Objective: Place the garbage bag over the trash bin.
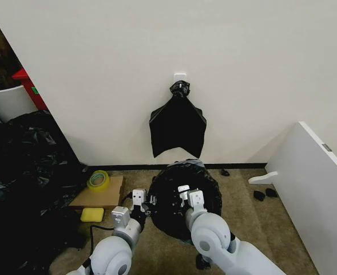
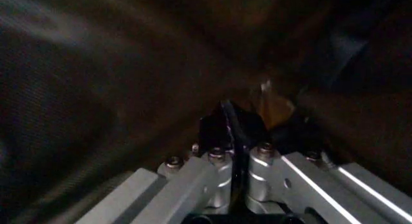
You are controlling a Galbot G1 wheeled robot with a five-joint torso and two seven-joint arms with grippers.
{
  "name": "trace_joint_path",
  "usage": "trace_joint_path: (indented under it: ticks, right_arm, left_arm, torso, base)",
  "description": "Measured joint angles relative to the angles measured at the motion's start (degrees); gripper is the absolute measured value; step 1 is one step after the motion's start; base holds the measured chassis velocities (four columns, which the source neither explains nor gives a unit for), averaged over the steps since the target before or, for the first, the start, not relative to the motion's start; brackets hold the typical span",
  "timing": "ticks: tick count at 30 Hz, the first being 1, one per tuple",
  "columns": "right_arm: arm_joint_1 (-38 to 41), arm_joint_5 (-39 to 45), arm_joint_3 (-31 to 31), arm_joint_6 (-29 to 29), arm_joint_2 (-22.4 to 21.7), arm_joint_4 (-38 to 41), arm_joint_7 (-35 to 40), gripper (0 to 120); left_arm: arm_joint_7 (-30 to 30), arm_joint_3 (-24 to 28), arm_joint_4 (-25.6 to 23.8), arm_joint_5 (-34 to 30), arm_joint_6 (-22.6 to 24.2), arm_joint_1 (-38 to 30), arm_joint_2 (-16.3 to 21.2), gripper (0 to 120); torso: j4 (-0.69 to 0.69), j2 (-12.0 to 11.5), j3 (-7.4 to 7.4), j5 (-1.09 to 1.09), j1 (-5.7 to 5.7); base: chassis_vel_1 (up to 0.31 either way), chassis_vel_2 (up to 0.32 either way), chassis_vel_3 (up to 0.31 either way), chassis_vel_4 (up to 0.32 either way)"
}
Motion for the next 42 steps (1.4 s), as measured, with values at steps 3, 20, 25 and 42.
trace_joint_path:
  ticks: [3, 20, 25, 42]
  right_arm:
    - [0.91, -2.01, -0.76, -0.01, 1.82, -3.66, 0.04, 0]
    - [3.28, -8.11, -2.90, -0.01, 4.94, -12.51, -0.37, 0]
    - [3.25, -10.31, -1.67, 0.02, 5.49, -13.72, -1.94, 0]
    - [-0.09, -13.04, -0.97, 0.08, 1.82, -4.30, -4.07, 0]
  left_arm:
    - [0.32, 0.29, -0.20, 0.31, -0.20, 0.32, 0.25, 0]
    - [0.69, 0.38, -2.24, -1.12, 0.07, 1.06, 0.86, 0]
    - [0.79, 0.34, -2.89, -1.48, 0.12, 1.35, 1.32, 0]
    - [0.28, -0.93, -2.72, -1.58, 0.22, 2.05, 0.82, 0]
  torso:
    - [0.01, 0.00, 0.00, 0.01, 0.00]
    - [0.01, 0.00, 0.00, 0.01, 0.00]
    - [0.01, 0.00, 0.00, 0.01, 0.00]
    - [0.00, 0.00, 0.00, 0.01, 0.00]
  base:
    - [0.000, 0.000, 0.000, 0.000]
    - [0.000, 0.000, 0.000, 0.000]
    - [0.000, 0.000, 0.000, 0.000]
    - [0.000, 0.000, 0.000, 0.000]
